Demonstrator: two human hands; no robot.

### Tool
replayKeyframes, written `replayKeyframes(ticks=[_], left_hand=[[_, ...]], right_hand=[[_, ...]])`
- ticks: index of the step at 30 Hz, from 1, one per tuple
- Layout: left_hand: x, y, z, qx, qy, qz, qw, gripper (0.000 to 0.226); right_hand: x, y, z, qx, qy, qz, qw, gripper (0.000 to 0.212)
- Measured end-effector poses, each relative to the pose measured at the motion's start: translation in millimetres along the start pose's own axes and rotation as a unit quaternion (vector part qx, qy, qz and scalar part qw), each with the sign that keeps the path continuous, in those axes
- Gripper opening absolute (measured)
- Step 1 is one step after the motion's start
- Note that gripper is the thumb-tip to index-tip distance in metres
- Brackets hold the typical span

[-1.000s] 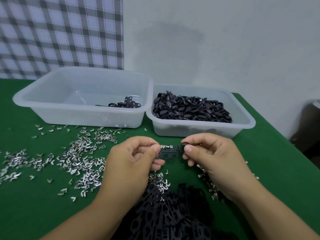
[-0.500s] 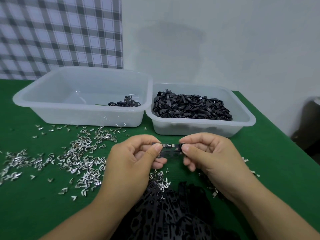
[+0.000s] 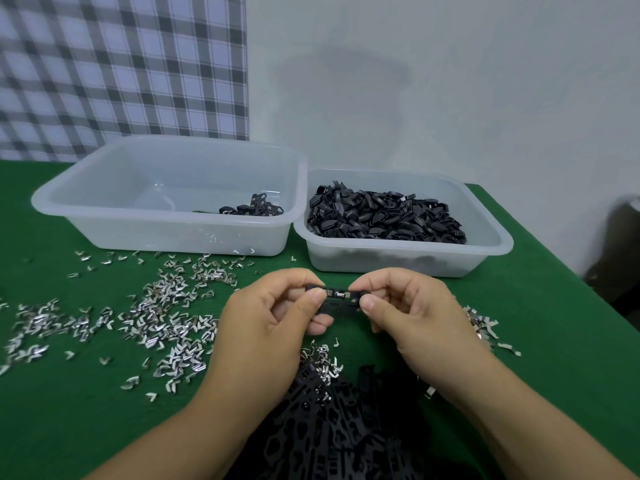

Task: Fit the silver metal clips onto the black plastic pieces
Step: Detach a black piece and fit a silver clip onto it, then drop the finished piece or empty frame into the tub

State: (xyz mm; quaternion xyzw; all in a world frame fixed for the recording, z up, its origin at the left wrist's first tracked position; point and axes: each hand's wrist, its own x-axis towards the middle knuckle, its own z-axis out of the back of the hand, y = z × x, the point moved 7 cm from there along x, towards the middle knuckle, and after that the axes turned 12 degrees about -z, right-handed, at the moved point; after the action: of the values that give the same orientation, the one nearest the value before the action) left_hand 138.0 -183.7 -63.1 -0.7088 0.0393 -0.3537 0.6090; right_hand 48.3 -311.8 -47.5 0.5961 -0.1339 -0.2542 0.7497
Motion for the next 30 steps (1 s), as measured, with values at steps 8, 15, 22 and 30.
replayKeyframes(ticks=[8, 15, 22, 30], left_hand=[[-1, 6, 5, -0.102, -0.068, 0.055, 0.991, 0.018], [-1, 8, 5, -0.076, -0.051, 0.06, 0.994, 0.025], [-1, 8, 5, -0.062, -0.043, 0.061, 0.995, 0.024], [-1, 7, 3, -0.049, -0.034, 0.059, 0.996, 0.025]], right_hand=[[-19, 61, 11, -0.155, -0.255, 0.264, 0.917, 0.016], [58, 138, -31, -0.212, -0.217, 0.296, 0.906, 0.013], [76, 129, -56, -0.32, -0.099, 0.231, 0.914, 0.032], [-9, 38, -6, -0.336, 0.098, 0.041, 0.936, 0.012]])
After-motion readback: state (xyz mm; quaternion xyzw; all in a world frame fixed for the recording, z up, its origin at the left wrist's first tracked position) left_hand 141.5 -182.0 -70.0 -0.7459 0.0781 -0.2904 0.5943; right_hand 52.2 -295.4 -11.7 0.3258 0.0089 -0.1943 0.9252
